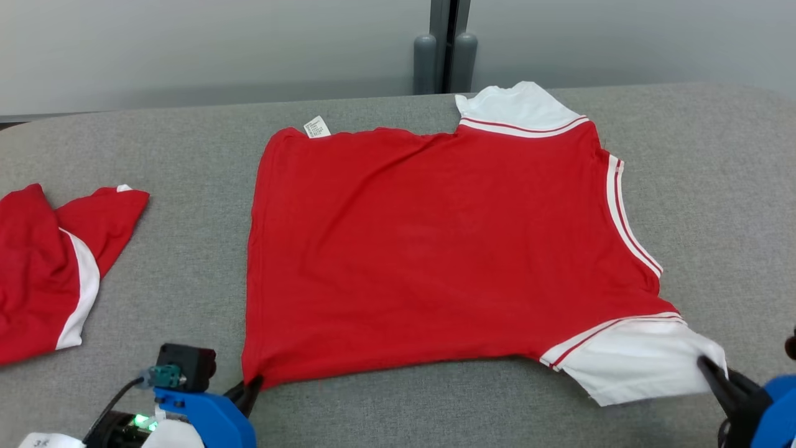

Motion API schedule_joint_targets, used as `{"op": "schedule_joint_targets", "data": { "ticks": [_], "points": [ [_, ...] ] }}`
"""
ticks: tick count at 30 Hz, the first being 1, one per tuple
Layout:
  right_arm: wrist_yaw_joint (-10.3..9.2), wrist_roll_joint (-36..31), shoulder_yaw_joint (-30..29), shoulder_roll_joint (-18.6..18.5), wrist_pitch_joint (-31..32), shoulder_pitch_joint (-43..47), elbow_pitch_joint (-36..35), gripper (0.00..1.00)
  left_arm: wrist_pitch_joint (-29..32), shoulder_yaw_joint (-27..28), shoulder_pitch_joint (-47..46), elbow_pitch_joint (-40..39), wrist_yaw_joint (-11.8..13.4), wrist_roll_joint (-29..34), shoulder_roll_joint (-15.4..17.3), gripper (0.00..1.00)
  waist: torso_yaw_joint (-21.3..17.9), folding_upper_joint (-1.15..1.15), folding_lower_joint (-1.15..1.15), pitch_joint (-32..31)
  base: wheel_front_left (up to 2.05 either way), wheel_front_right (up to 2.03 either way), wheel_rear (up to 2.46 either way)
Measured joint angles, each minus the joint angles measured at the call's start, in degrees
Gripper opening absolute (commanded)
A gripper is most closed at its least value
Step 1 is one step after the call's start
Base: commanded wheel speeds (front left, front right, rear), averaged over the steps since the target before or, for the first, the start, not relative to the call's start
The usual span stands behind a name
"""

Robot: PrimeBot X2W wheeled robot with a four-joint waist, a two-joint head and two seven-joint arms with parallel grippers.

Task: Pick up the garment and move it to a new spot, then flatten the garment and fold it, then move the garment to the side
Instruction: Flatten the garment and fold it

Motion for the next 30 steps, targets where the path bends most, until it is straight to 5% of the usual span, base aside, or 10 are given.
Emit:
{"op": "schedule_joint_targets", "data": {
  "ticks": [13,30],
  "points": [
    [0.0,2.7,10.6,-11.4,-5.6,-27.2,12.8,0.0,9.5,3.3,-15.9,1.0,-0.3,-6.6,-1.7,0.0,-0.9,0.0,0.02,7.0,0.0,0.0,0.0],
    [0.0,5.4,19.3,-17.6,-22.1,-41.7,31.0,0.0,2.2,4.0,-25.2,13.9,-2.3,-5.5,-5.4,0.0,1.2,0.0,0.02,11.6,0.0,0.0,0.0]
  ]
}}
